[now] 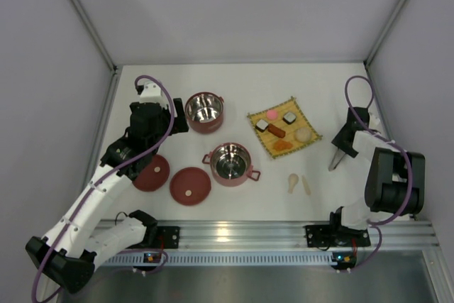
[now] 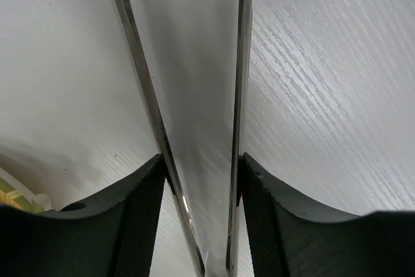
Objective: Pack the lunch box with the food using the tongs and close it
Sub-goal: Pick up the clamp at the center of the board.
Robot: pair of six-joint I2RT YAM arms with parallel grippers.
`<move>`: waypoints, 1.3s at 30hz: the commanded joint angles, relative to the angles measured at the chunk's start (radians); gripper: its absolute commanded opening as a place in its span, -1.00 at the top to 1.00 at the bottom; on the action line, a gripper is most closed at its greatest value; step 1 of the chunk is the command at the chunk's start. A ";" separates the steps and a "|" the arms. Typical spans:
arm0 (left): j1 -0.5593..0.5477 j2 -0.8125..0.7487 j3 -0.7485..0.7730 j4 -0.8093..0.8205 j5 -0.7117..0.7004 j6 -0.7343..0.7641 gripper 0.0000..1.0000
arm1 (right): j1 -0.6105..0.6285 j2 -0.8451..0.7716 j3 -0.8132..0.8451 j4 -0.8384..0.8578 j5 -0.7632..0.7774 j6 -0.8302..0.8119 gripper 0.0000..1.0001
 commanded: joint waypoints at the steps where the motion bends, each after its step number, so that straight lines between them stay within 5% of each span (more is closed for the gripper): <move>1: 0.000 -0.004 0.025 0.017 0.006 -0.003 -0.97 | -0.010 0.043 -0.023 0.005 -0.085 0.021 0.07; 11: 0.001 -0.002 0.026 0.017 0.011 -0.004 -0.97 | -0.001 -0.087 0.016 -0.072 -0.063 0.001 0.14; 39: 0.000 -0.001 0.027 0.015 0.020 -0.009 -0.97 | 0.019 -0.278 0.112 -0.222 -0.102 -0.028 -0.18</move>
